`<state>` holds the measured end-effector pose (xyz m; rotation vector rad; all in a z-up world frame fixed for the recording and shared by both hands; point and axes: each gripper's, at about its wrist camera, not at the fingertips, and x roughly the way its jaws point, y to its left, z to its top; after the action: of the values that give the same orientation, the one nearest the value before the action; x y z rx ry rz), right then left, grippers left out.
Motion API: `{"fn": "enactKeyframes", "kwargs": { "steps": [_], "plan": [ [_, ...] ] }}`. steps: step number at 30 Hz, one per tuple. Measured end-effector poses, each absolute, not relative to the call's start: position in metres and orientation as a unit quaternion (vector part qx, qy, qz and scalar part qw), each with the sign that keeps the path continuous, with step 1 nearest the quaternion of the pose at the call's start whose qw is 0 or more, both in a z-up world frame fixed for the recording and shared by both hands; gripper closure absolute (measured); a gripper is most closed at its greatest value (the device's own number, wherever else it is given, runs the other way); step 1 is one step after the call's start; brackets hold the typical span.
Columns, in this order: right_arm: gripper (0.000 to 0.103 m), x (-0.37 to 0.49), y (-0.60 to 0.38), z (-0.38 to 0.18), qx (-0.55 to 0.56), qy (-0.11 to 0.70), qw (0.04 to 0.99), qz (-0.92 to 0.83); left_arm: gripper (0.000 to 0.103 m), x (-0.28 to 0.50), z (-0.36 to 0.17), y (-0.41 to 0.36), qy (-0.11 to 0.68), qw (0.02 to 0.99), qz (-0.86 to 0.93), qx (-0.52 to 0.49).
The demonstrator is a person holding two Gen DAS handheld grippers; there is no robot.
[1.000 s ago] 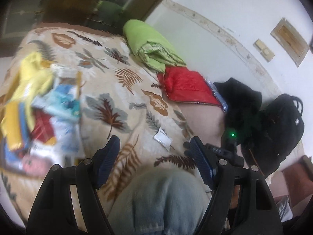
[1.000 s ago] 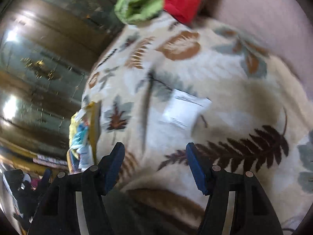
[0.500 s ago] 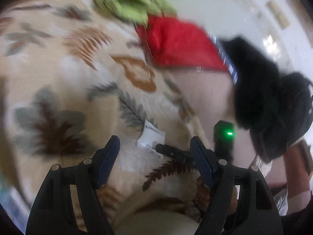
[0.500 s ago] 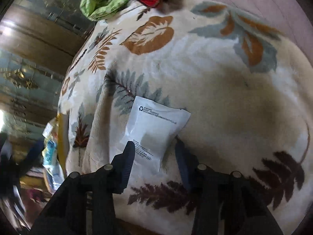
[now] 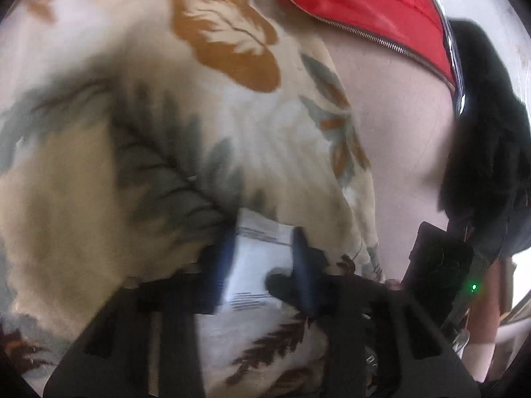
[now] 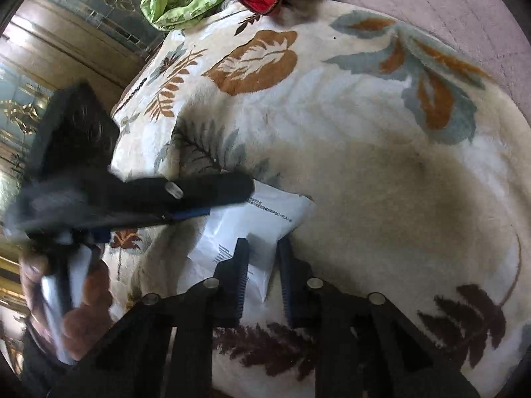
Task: Organize soft objects
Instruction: 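Close both tools on the white packet together, then carry the white packet with both tools over the tray and open both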
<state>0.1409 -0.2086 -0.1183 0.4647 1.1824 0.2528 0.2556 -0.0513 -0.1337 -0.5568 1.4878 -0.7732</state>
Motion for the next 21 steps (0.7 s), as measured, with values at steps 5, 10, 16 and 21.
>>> {"fn": "enactKeyframes", "kwargs": {
  "steps": [5,10,16,21],
  "plan": [
    [0.094,0.13,-0.201,-0.106,0.211,0.546,0.797,0.152,0.088,0.241,-0.136,-0.009,0.635,0.611,-0.327,-0.342],
    [0.094,0.118,-0.162,-0.046,0.18,0.517,0.807,0.222,0.087,0.206,-0.065,0.037,0.572,0.683,-0.305,-0.335],
    [0.094,0.097,-0.054,0.016,0.121,0.507,0.781,0.344,0.087,0.125,0.009,0.149,0.479,0.771,-0.21,-0.362],
    [0.094,0.096,0.052,0.03,0.077,0.501,0.763,0.401,0.087,0.073,0.021,0.249,0.415,0.801,-0.127,-0.412]
  ]
}}
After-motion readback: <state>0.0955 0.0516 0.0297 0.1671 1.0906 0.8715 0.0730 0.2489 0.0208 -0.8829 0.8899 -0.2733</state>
